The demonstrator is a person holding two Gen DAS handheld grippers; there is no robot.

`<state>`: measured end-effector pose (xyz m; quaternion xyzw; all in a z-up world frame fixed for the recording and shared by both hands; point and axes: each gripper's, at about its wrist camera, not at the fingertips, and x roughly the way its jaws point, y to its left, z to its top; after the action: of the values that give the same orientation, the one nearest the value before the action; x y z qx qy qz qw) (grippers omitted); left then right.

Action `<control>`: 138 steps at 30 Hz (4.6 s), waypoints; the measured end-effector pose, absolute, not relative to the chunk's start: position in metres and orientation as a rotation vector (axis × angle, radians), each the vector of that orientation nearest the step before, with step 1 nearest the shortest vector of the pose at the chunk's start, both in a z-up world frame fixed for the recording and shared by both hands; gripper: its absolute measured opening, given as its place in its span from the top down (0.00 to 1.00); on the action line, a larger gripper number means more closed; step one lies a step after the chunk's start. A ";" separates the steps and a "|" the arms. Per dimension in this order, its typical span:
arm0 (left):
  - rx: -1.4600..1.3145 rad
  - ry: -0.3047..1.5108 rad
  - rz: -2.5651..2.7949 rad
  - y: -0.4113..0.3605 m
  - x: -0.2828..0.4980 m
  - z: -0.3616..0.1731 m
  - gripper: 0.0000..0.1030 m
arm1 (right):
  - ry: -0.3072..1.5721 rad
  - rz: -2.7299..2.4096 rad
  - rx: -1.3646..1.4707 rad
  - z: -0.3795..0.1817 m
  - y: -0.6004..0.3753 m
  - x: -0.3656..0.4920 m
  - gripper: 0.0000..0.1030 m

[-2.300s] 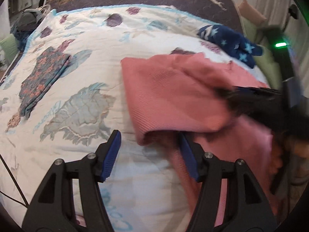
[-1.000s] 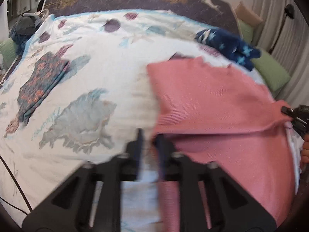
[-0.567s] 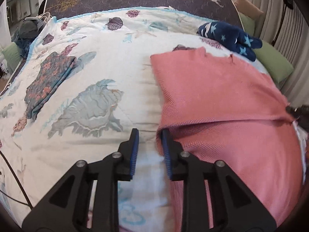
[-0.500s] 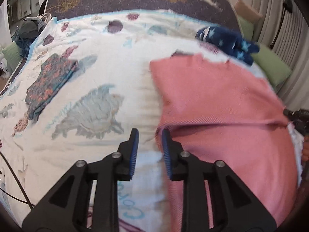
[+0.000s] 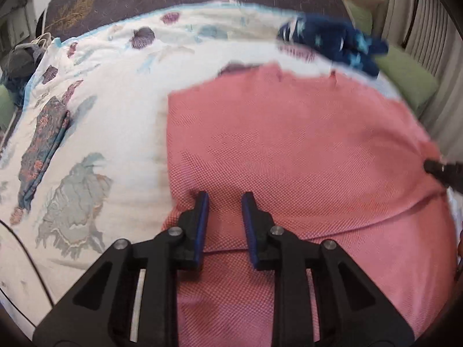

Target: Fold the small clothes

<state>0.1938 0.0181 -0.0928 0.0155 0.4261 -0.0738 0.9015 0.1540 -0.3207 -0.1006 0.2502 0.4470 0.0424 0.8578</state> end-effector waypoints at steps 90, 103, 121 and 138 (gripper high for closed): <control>-0.250 0.911 -0.469 -0.003 0.206 -0.075 0.55 | 0.843 0.319 0.087 -0.073 -0.220 0.141 0.56; -0.229 0.914 -0.598 -0.060 0.225 -0.056 0.96 | 0.806 0.085 0.213 -0.054 -0.294 0.123 0.48; -0.171 0.929 -0.298 0.043 0.249 -0.070 0.85 | 0.878 -0.062 0.191 -0.073 -0.315 0.126 0.40; -0.100 0.951 -0.198 0.053 0.235 -0.090 0.44 | 0.905 -0.100 0.532 -0.095 -0.358 0.139 0.40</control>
<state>0.2348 0.0528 -0.0900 -0.0482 0.4568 -0.0952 0.8831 0.1390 -0.3580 -0.0948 0.2540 0.4319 -0.0479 0.8641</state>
